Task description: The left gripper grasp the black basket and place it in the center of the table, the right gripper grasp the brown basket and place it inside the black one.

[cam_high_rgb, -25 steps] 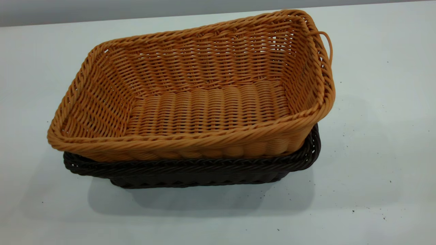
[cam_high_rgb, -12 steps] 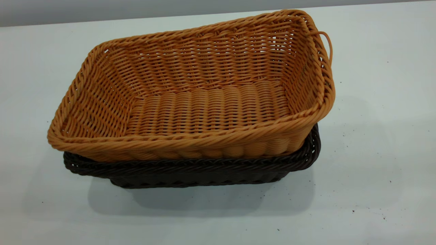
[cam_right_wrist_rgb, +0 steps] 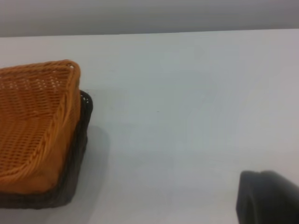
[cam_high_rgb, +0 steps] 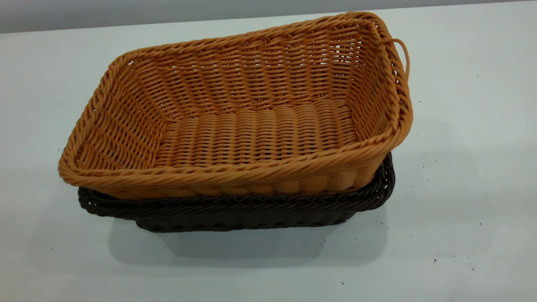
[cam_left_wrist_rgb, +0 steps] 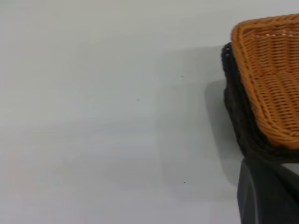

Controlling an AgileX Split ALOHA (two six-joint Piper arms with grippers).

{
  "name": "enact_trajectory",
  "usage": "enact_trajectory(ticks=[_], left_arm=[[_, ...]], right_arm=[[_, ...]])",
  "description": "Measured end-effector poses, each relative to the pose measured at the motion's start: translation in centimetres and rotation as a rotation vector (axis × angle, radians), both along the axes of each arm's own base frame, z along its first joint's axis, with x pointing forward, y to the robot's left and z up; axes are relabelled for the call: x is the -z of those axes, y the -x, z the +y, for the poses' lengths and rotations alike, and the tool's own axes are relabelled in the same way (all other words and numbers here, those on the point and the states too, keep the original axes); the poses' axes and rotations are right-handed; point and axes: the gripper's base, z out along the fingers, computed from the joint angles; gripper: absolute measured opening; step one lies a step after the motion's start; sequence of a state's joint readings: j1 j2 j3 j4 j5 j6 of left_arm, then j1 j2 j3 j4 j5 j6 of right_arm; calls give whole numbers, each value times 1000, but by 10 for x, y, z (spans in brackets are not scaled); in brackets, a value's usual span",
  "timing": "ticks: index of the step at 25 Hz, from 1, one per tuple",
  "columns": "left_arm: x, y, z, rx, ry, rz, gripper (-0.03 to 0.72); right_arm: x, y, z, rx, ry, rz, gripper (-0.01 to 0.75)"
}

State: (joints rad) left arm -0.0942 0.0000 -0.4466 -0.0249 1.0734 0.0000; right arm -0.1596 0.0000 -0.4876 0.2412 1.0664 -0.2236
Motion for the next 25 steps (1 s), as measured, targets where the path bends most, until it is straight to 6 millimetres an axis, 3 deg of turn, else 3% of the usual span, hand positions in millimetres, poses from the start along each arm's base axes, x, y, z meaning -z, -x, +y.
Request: enact_trajectory(ticks=[25], left_arm=[[0, 0, 0, -117, -4, 0, -1]], right_arm=[[0, -1, 0, 28, -3, -1, 0]])
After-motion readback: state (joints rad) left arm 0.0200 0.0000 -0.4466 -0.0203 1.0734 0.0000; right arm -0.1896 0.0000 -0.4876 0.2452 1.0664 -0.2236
